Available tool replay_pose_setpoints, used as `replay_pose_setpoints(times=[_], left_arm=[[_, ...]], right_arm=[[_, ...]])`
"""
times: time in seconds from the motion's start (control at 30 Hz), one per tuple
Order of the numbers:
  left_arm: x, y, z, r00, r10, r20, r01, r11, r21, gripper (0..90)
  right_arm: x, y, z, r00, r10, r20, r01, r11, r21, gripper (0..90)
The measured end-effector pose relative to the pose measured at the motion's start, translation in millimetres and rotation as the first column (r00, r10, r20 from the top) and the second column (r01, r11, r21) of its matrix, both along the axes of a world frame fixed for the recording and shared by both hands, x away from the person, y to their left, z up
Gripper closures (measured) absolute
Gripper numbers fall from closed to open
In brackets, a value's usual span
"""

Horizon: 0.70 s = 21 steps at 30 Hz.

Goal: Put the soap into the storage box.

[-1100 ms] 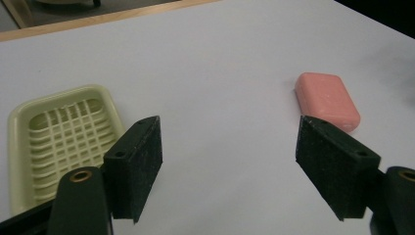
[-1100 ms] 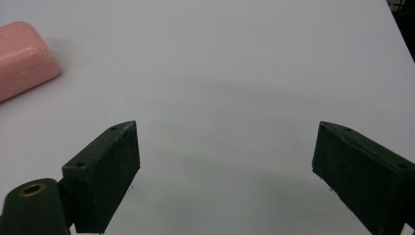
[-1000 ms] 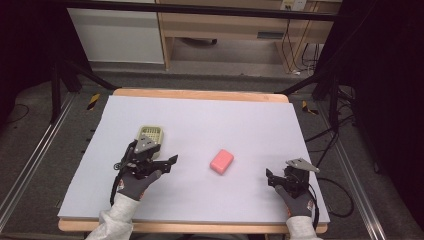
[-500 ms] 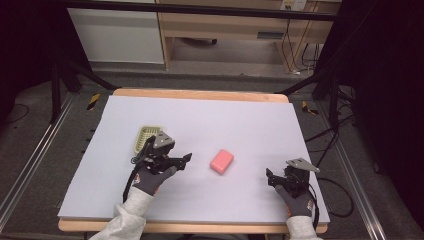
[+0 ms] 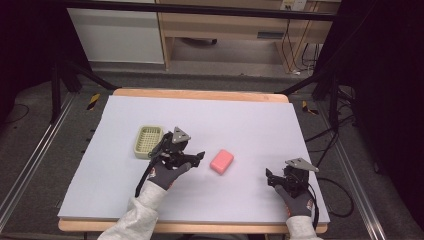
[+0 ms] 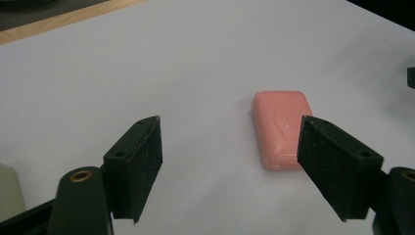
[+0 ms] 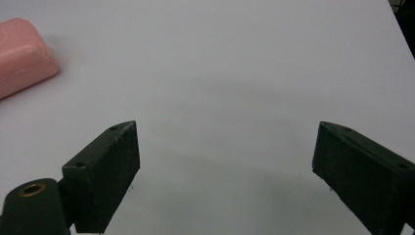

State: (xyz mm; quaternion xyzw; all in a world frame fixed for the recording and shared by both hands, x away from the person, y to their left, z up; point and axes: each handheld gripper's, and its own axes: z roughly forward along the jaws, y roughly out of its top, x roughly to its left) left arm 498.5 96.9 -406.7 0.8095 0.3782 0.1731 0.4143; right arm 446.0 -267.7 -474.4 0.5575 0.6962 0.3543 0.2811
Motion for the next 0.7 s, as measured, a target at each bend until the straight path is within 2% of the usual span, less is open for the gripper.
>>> replay_pose_setpoints(times=[0.1, 0.27, 0.37, 0.57, 0.7], left_arm=[[1.3, -5.4, 0.2, 0.9999, -0.013, 0.004, 0.013, 0.9997, 0.020, 24.3], [2.3, -12.2, 0.2, 0.9998, -0.021, 0.005, 0.020, 0.9995, 0.024, 24.1], [2.6, -18.2, 1.2, 0.9993, -0.038, 0.007, 0.038, 0.9982, 0.047, 24.3], [3.0, -25.3, 1.6, 0.9986, -0.053, 0.003, 0.053, 0.9976, 0.044, 24.1], [4.9, -33.3, -0.8, 0.9979, -0.065, -0.006, 0.065, 0.9961, 0.059, 23.8]], right_arm=[[0.2, -0.1, 0.0, 1.0000, 0.001, 0.000, -0.001, 1.000, 0.001, 10.6], [0.3, 0.0, -0.1, 1.0000, 0.002, -0.001, -0.002, 1.000, 0.000, 10.6], [0.2, 0.3, 0.1, 1.0000, 0.004, 0.000, -0.004, 1.000, -0.003, 10.6], [0.0, 0.6, 0.3, 0.9999, 0.011, -0.003, -0.011, 1.000, -0.005, 10.6], [0.2, 1.6, 0.2, 0.9999, 0.015, -0.001, -0.015, 1.000, -0.011, 10.6]])
